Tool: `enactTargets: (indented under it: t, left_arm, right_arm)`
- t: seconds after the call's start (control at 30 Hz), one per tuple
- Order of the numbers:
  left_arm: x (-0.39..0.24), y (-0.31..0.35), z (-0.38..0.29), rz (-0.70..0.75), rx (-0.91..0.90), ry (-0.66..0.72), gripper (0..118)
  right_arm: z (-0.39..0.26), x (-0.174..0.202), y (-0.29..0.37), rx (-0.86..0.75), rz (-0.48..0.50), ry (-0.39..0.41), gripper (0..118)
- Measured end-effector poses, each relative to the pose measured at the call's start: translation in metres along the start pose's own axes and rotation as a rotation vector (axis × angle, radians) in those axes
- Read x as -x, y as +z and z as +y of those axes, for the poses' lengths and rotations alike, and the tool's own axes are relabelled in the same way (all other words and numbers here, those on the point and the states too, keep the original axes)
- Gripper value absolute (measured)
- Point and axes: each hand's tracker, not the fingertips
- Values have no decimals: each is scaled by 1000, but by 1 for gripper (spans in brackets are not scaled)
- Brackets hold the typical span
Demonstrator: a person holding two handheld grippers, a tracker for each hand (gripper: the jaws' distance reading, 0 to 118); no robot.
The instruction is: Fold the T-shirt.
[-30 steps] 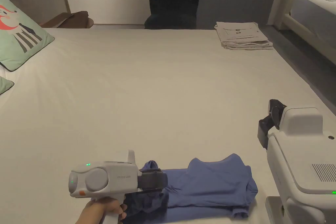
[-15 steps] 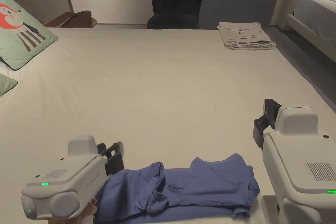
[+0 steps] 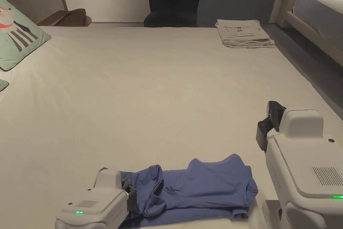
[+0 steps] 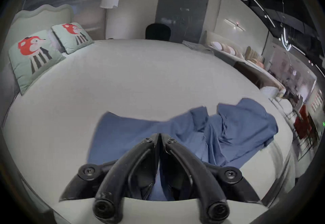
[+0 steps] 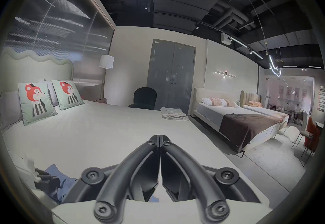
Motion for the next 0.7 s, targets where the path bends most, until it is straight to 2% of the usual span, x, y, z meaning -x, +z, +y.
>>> enactTargets:
  t: [0.3,0.4,0.5,0.7]
  left_arm:
    - [-59,-25,-16,-116,107,-69,0]
    - [-67,-28,-17,-77,97,-114,0]
    - [-55,-20,-6,-111,110,-64,0]
    - [0,27,40,-228,-2,140,0]
  right_arm:
    - [-3,-17,1,11,-36,-3,0]
    - [-1,-19,3,11,-42,-3,0]
    - [0,-19,4,7,-43,-1,0]
    - [3,-13,3,2,-28,5,0]
